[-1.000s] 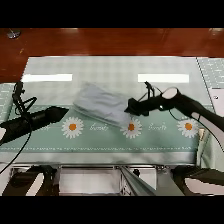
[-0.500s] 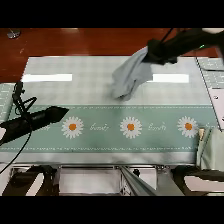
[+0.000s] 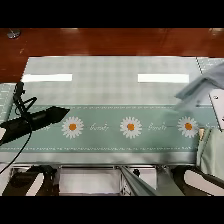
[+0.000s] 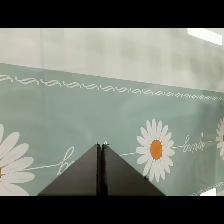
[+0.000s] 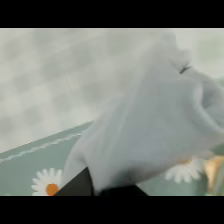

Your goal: Fold the shirts.

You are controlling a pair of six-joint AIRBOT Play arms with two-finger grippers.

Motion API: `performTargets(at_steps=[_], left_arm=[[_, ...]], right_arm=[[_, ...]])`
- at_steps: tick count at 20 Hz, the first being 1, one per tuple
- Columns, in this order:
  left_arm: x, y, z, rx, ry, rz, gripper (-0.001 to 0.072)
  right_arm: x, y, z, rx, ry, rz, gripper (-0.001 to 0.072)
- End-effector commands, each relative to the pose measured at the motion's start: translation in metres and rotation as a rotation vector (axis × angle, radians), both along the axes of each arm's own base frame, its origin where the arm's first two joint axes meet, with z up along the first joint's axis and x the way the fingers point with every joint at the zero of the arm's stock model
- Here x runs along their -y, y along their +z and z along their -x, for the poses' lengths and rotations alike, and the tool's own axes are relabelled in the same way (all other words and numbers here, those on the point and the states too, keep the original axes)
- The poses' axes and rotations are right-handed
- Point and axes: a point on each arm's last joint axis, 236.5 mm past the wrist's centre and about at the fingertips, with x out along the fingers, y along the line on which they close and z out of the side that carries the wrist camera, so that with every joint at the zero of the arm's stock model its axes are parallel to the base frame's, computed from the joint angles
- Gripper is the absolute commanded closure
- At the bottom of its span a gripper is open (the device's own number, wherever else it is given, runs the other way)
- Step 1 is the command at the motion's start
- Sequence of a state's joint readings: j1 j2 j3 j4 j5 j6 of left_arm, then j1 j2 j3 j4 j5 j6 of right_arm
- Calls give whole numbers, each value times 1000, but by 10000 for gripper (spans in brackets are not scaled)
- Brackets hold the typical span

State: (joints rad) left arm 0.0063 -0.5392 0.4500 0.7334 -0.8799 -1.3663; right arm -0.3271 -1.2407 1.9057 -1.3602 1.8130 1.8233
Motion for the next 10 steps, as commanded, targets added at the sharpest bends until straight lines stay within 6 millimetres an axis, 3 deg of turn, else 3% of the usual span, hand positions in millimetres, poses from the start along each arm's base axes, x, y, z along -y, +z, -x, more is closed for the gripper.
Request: performTargets(at_steps=[1,4,6,8,10], left_arm=[[0,0,0,1,0,1,686],[-1,1,-2,6,6,0,686],[-1,1,-2,8,8,0,686],[-3,2,-5,19,20,-1,686],[-4,3,-7,25,27,-2,686]], right_arm=[[58,-7,79,-76,-258,78,682],[96,-42,171,-237,-440,213,682],[103,-71,236,-364,-573,268,683],[94,-97,291,-451,-702,284,682],[77,-126,316,-477,-758,264,681]])
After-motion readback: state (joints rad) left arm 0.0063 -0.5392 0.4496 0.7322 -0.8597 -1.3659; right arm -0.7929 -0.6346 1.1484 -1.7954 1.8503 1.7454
